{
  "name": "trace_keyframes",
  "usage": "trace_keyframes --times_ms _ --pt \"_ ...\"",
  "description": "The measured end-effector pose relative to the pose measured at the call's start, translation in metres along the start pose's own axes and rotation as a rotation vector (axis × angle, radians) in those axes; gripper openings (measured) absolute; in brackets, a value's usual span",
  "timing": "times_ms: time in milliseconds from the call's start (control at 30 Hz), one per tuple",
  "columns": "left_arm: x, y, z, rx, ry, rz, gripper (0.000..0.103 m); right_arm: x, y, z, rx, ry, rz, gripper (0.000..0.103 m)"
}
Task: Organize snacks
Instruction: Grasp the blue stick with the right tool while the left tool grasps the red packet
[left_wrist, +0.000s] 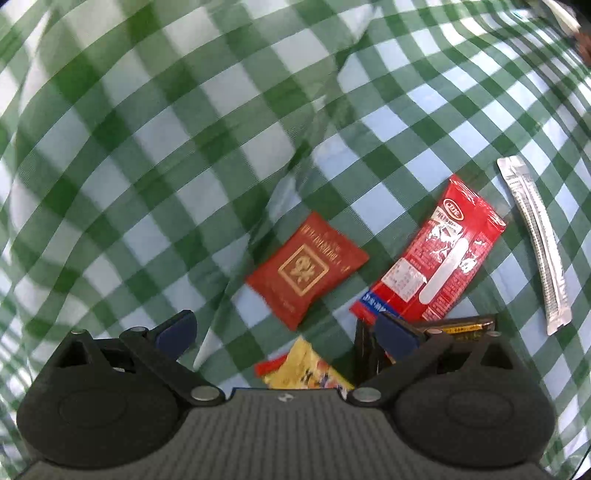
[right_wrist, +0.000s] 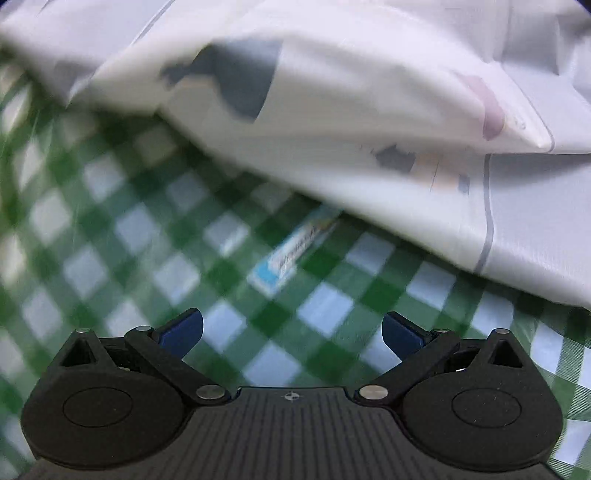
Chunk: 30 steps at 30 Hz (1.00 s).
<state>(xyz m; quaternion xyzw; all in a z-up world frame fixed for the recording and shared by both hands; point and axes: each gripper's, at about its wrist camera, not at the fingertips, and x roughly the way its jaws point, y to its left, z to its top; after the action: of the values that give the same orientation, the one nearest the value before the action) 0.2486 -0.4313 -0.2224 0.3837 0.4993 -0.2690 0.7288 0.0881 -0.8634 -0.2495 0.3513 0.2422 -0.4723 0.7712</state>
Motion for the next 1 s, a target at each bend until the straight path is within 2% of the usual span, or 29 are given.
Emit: trace_keyframes --times_ms 133,300,433,500,567,600,633,667,767,867,900,933,967,1000 --pt "0.005 -0.005 0.003 0.048 -0.016 0.016 0.103 0.02 0.006 0.027 0.015 -0.025 -0.047 0.102" --pt "0.015 -0.003 0.007 0.084 -0.033 0.042 0.103 0.044 0.0 0.038 0.085 -0.022 -0.106 0.102" --pt "0.019 0.002 0.011 0.098 -0.04 0.036 0.103 0.064 0.012 0.04 0.011 -0.051 -0.125 0.102" --pt "0.02 0.004 0.012 0.121 -0.047 0.022 0.103 0.078 0.018 0.039 -0.056 -0.028 -0.149 0.1" --pt "0.021 0.003 0.011 0.155 -0.068 0.013 0.102 0.09 0.019 0.033 -0.136 0.014 -0.192 0.09" --pt "0.021 0.0 0.012 0.171 -0.074 0.014 0.101 0.087 0.02 0.03 -0.167 -0.024 -0.19 0.061" --pt "0.022 -0.001 0.012 0.188 -0.078 0.01 0.096 0.083 0.02 0.028 -0.182 -0.056 -0.179 0.022" --pt "0.024 -0.002 0.011 0.207 -0.08 0.009 0.09 0.08 0.019 0.027 -0.207 -0.068 -0.164 0.017" --pt "0.032 -0.002 0.013 0.237 -0.063 -0.001 0.078 0.071 0.014 0.025 -0.239 -0.041 -0.138 0.012" --pt "0.037 -0.001 0.016 0.265 -0.065 -0.022 0.078 0.045 0.008 0.014 -0.22 0.028 -0.046 0.011" --pt "0.037 0.0 0.018 0.28 -0.073 -0.033 0.079 0.029 0.005 0.004 -0.215 0.056 0.014 0.011" --pt "0.039 0.002 0.021 0.3 -0.08 -0.038 0.086 0.014 0.003 -0.006 -0.216 0.08 0.058 0.011" --pt "0.04 0.005 0.022 0.314 -0.086 -0.031 0.097 -0.004 0.0 -0.019 -0.221 0.122 0.108 0.011" --pt "0.044 0.008 0.026 0.316 -0.087 -0.019 0.102 -0.022 -0.004 -0.033 -0.222 0.165 0.157 0.011"
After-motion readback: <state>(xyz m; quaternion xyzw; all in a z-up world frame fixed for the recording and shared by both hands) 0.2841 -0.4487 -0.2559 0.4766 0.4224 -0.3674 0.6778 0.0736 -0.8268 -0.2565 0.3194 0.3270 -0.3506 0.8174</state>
